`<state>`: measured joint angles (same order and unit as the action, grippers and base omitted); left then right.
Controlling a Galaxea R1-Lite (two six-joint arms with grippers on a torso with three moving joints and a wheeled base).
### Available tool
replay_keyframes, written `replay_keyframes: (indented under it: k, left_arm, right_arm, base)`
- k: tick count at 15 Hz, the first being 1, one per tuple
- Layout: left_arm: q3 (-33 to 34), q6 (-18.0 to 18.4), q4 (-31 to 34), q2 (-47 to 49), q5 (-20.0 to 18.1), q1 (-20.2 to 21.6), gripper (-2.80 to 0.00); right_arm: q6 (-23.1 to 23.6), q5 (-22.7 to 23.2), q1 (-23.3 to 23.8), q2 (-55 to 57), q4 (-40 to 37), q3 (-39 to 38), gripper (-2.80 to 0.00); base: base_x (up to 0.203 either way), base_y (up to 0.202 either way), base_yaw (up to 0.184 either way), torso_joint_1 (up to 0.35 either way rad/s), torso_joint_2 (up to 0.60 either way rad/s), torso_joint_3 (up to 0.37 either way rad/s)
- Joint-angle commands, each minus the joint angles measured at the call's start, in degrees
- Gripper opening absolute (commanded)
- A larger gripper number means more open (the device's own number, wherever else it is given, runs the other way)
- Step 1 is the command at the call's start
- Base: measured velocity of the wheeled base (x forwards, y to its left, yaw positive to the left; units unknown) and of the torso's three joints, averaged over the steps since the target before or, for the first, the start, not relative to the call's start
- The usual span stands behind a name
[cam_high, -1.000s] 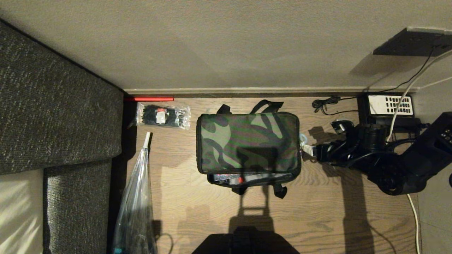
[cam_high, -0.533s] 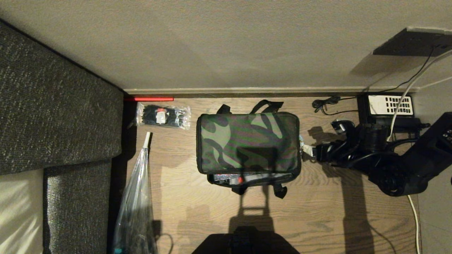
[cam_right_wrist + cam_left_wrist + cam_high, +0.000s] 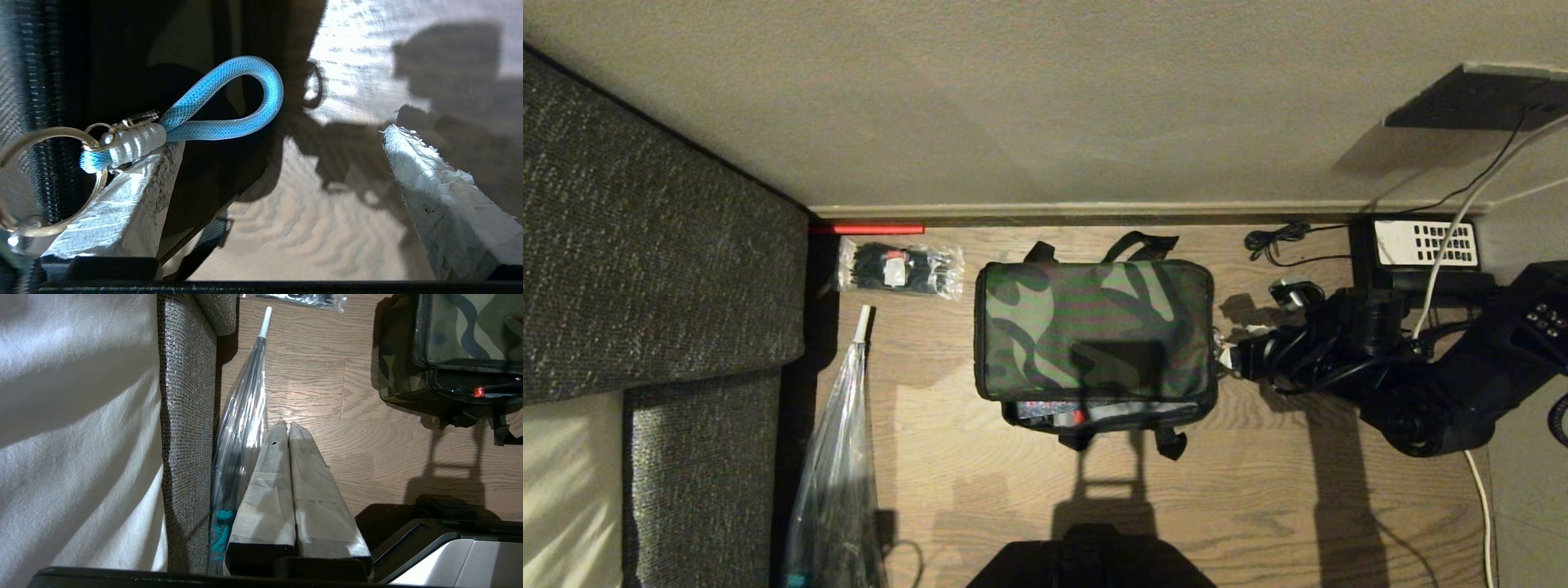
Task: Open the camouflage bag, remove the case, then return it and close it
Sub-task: Open the top of the storage box
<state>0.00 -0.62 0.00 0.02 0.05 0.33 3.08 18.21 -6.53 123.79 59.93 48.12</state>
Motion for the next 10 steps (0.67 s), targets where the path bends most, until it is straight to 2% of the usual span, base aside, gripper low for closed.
replay_keyframes:
  k: [1, 4, 8, 9, 10]
  left_arm:
    - [0.1, 0.0, 0.0, -0.1, 0.0, 0.0, -2.80]
    - [0.1, -0.1, 0.0, -0.1, 0.0, 0.0, -2.80]
    - [0.1, 0.0, 0.0, -0.1, 0.0, 0.0, -2.80]
    - [0.1, 0.0, 0.0, -0.1, 0.0, 0.0, -2.80]
    - [0.1, 0.0, 0.0, -0.1, 0.0, 0.0, -2.80]
  right_arm:
    - [3.2, 0.2, -0.4, 1.8, 2.8, 0.1, 0.00]
    - [5.4, 1.9, -0.3, 2.9, 4.0, 0.3, 0.00]
    - [5.2, 2.0, -0.3, 3.8, 4.7, 1.7, 0.00]
    - [5.1, 2.0, -0.3, 3.9, 4.7, 2.0, -2.80]
    - [5.1, 2.0, -0.3, 3.9, 4.7, 2.2, -2.80]
  base:
    - [0.000, 0.000, 0.000, 0.000, 0.00, 0.000]
    - [0.000, 0.000, 0.000, 0.000, 0.00, 0.000]
    - [0.000, 0.000, 0.000, 0.000, 0.00, 0.000]
    - [0.000, 0.000, 0.000, 0.000, 0.00, 0.000]
    - [0.000, 0.000, 0.000, 0.000, 0.00, 0.000]
